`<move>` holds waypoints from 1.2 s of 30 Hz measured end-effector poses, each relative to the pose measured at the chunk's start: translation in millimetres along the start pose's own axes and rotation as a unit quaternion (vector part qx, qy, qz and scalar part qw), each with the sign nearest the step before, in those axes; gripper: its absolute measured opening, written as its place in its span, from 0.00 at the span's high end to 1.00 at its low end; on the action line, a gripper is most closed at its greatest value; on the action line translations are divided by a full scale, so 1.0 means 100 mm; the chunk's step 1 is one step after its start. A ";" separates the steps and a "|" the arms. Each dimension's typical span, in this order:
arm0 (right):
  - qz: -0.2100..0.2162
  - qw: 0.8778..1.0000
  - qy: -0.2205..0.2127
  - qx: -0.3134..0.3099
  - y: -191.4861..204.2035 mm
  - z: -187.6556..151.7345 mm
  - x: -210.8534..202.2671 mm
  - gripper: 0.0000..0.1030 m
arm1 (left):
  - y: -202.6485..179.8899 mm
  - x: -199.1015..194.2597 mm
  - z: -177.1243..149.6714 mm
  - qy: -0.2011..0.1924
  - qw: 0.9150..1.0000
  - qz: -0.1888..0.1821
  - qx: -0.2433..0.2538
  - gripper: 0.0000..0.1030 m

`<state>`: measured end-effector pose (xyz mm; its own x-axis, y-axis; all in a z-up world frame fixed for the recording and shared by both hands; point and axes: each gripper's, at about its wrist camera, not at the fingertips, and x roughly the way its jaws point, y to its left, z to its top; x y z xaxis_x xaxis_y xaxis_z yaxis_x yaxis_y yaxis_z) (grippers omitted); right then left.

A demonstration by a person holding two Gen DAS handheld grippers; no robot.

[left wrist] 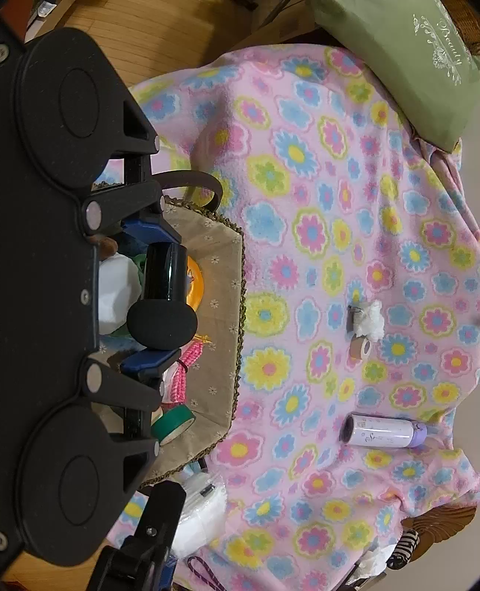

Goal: Organize soft objects
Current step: 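Lower both items into the basket and open both tools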

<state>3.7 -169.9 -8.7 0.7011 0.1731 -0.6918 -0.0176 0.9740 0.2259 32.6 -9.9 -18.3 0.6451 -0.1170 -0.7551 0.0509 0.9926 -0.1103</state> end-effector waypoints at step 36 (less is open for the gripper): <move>0.014 1.000 0.010 -0.015 0.00 0.00 0.04 0.32 | 0.01 0.03 0.03 -0.007 1.000 -0.006 -0.019 0.27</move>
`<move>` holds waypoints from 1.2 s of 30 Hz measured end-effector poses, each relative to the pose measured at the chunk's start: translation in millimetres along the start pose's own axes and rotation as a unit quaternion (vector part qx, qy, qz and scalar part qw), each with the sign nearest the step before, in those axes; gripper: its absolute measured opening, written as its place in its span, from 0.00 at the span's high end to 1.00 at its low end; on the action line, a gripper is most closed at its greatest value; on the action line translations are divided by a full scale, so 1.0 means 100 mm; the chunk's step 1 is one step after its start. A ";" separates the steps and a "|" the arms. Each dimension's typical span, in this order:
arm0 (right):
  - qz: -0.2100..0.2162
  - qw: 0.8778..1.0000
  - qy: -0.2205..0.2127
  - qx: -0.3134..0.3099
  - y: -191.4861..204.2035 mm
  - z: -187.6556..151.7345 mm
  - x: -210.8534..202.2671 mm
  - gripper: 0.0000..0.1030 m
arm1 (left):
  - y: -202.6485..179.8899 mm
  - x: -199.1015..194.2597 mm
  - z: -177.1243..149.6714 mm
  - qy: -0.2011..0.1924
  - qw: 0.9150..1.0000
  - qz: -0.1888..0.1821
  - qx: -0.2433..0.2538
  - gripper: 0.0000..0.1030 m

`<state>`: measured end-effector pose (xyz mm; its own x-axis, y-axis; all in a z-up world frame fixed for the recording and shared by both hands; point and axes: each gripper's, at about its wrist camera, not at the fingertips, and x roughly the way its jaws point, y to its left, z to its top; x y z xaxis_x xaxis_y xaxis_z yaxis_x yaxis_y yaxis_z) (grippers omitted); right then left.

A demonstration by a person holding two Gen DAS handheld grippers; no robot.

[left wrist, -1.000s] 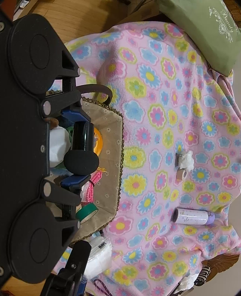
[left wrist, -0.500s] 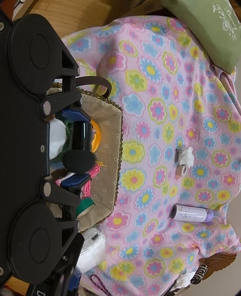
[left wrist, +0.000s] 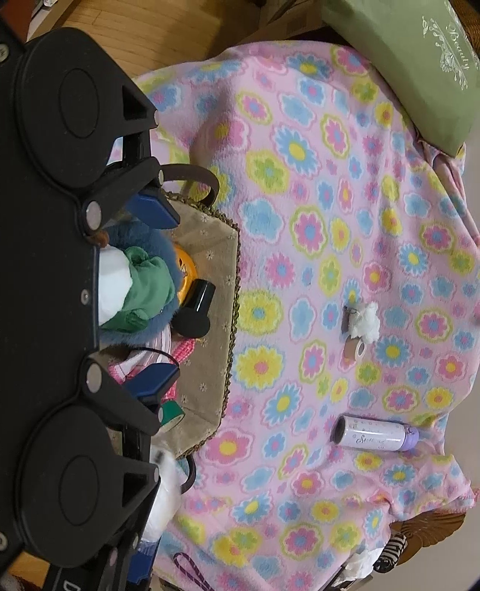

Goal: Organize soft objects
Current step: 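Lower both items into the basket and open both tools, then move both open tools toward the white fluffy plush and beige tape roll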

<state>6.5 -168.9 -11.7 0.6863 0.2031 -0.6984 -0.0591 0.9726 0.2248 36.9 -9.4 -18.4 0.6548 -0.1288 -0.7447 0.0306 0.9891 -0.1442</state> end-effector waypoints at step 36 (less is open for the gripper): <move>-0.002 1.000 0.000 0.003 -0.04 -0.01 0.02 0.30 | 0.01 0.01 -0.01 0.001 1.000 0.028 0.005 0.26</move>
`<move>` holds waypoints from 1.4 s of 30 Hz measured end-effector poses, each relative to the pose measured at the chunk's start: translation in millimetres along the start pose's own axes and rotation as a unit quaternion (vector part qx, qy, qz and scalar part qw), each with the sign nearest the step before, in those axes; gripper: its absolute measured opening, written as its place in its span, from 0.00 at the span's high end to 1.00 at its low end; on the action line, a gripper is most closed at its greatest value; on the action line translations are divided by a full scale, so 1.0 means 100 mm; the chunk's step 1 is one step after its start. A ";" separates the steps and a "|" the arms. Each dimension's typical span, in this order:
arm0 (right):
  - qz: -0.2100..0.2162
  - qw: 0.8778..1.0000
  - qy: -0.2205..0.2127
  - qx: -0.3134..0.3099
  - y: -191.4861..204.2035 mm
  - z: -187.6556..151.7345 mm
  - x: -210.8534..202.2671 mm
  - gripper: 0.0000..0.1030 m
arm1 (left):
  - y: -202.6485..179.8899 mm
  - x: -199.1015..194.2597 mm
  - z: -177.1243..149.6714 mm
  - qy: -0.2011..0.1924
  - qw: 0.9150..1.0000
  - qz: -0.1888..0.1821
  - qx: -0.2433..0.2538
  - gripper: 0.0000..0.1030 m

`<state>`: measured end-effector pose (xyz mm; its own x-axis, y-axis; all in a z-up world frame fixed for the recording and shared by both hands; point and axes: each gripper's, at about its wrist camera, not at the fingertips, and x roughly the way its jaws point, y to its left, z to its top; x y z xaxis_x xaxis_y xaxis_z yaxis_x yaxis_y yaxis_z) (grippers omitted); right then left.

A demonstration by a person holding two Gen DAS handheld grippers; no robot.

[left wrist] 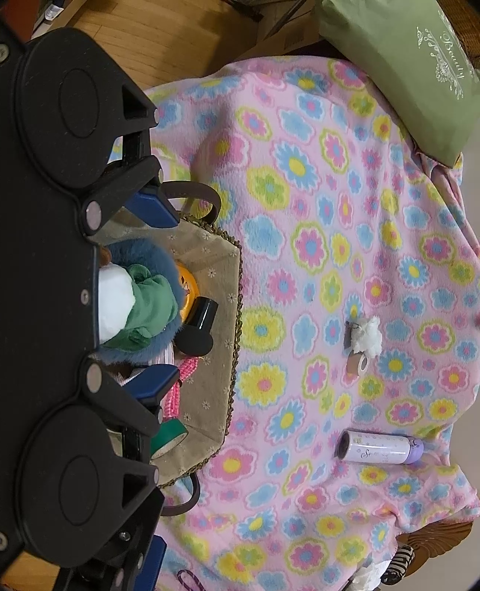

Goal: Organize soft objects
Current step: 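Move both open tools toward the white fluffy plush and beige tape roll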

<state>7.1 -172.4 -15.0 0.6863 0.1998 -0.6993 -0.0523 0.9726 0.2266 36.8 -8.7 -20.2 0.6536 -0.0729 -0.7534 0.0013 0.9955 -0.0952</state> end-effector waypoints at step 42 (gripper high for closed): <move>-0.054 0.987 -0.111 -0.103 -0.09 1.39 0.92 0.03 | 0.05 0.77 1.39 -0.099 0.988 0.078 0.090 0.11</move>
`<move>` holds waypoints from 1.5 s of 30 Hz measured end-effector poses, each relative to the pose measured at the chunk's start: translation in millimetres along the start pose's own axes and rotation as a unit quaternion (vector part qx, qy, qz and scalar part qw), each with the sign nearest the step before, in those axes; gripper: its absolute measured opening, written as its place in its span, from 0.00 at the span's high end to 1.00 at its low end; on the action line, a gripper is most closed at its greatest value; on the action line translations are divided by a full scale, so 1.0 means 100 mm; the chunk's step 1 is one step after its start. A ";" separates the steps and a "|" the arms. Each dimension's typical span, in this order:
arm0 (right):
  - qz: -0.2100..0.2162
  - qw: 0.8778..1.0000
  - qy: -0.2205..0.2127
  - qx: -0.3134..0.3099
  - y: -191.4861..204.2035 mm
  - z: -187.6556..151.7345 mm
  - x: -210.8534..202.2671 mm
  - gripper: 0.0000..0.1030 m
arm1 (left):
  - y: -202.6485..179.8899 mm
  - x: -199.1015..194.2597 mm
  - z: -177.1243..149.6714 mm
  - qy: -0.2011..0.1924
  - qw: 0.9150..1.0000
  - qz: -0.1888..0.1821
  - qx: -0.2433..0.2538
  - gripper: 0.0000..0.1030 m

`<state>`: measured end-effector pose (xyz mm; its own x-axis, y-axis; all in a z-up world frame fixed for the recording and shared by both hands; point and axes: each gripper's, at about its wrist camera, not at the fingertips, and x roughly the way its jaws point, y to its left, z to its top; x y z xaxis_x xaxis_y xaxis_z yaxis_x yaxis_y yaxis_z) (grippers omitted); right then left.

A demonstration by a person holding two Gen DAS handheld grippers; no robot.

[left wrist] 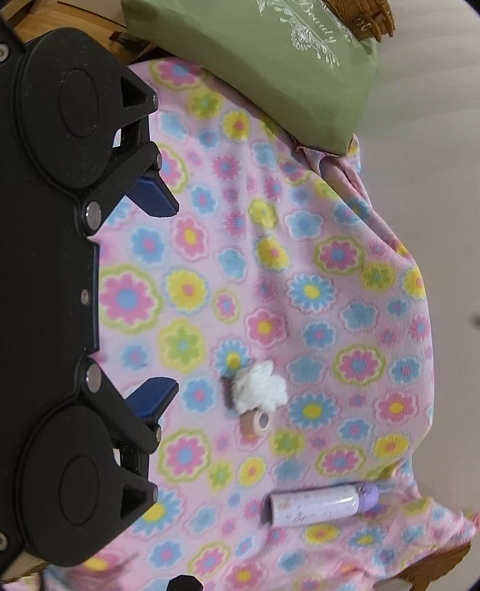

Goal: Organize soft objects
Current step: 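Move both open tools toward the white fluffy plush and beige tape roll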

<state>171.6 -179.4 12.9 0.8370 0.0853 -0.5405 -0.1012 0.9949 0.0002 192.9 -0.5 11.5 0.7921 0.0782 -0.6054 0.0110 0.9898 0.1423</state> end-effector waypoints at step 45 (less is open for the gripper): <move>-0.034 0.998 0.052 -0.026 -0.05 0.13 2.24 0.07 | 0.06 1.91 0.06 0.038 0.996 -0.007 -0.078 0.06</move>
<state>366.7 -164.7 -97.5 0.7824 0.0079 -0.6228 -0.0754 0.9938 -0.0820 348.2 19.7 -98.6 0.7434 0.0673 -0.6655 -0.0780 0.9969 0.0137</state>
